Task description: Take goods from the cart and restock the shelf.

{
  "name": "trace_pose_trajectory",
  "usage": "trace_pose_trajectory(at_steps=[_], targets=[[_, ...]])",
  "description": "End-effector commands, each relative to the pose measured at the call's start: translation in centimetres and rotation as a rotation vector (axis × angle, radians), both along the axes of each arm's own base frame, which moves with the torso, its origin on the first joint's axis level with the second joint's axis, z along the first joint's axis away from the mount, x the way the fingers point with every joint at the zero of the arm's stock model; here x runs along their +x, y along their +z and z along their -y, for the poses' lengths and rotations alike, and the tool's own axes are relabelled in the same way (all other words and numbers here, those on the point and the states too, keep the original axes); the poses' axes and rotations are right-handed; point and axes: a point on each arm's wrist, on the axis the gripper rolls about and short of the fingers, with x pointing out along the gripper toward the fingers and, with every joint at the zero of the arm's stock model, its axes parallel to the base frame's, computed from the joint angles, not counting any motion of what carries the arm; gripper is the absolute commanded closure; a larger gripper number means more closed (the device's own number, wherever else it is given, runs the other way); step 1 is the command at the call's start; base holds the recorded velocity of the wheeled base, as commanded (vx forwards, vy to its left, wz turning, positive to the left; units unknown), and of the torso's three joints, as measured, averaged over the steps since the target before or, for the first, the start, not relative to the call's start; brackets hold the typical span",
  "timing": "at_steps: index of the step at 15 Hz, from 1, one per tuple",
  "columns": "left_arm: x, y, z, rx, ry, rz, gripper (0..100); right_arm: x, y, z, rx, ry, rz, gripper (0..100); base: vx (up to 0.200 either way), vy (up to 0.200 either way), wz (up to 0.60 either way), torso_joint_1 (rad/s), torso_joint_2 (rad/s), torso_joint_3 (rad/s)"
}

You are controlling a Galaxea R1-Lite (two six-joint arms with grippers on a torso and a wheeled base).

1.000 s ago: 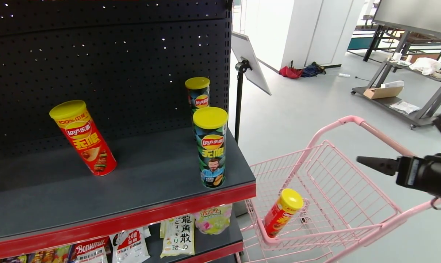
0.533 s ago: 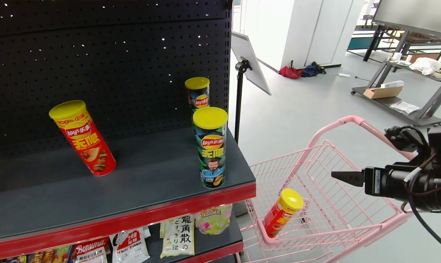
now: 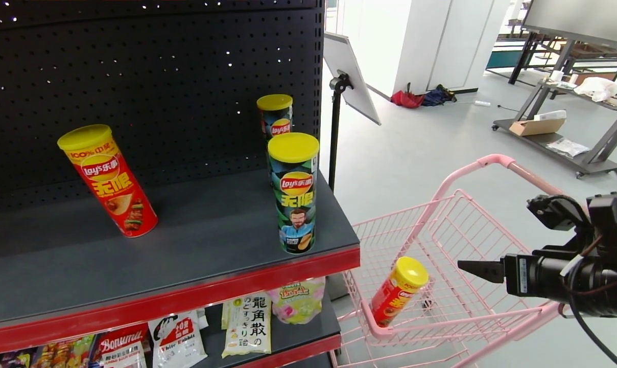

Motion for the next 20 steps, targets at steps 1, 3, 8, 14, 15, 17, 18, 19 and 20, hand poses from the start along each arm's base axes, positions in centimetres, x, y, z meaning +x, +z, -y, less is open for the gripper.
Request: trace_pose_trajectory(at_steps=[1, 3, 8, 14, 15, 17, 18, 19, 20], targets=[[0.0, 0.0, 0.0, 0.000, 0.001, 0.002, 0, -0.5, -0.3, -0.1, -0.002, 0.009, -0.012, 0, 0.000, 0.000, 0.00, -0.134, 0.34, 0.207], [0.0, 0.0, 0.0, 0.000, 0.001, 0.002, 0, -0.7, -0.6, -0.3, -0.006, 0.023, -0.023, 0, 0.000, 0.000, 0.00, -0.139, 0.35, 0.205], [0.0, 0.0, 0.0, 0.000, 0.001, 0.002, 0, -0.3, -1.2, -1.5, -0.028, 0.054, -0.023, 0, 0.000, 0.000, 0.00, -0.144, 0.37, 0.222], [0.0, 0.0, 0.0, 0.000, 0.001, 0.002, 0, 1.2, -2.0, -2.8, -0.037, 0.088, -0.007, 0, 0.000, 0.000, 0.00, -0.160, 0.42, 0.262], [0.0, 0.0, 0.0, 0.000, 0.001, 0.002, 0, 1.6, -2.3, -2.9, -0.050, 0.086, 0.002, 0, 0.000, 0.000, 0.00, -0.193, 0.54, 0.359], [0.0, 0.0, 0.0, 0.000, 0.001, 0.002, 0, 1.8, -2.4, -3.2, -0.059, 0.101, 0.003, 0, 0.000, 0.000, 0.00, -0.188, 0.55, 0.361], [0.0, 0.0, 0.0, 0.000, 0.001, 0.002, 0, 1.8, -2.4, -3.2, -0.058, 0.104, 0.005, 0, 0.000, 0.000, 0.00, -0.115, 0.34, 0.232], [0.0, 0.0, 0.0, 0.000, 0.001, 0.002, 0, 2.3, -2.1, -3.4, -0.055, 0.098, 0.018, 0, 0.000, 0.000, 0.00, -0.066, 0.20, 0.124], [0.0, 0.0, 0.0, 0.000, 0.001, 0.002, 0, 2.3, -1.9, -3.5, -0.052, 0.095, 0.030, 0, 0.000, 0.000, 0.00, -0.046, 0.11, 0.080]])
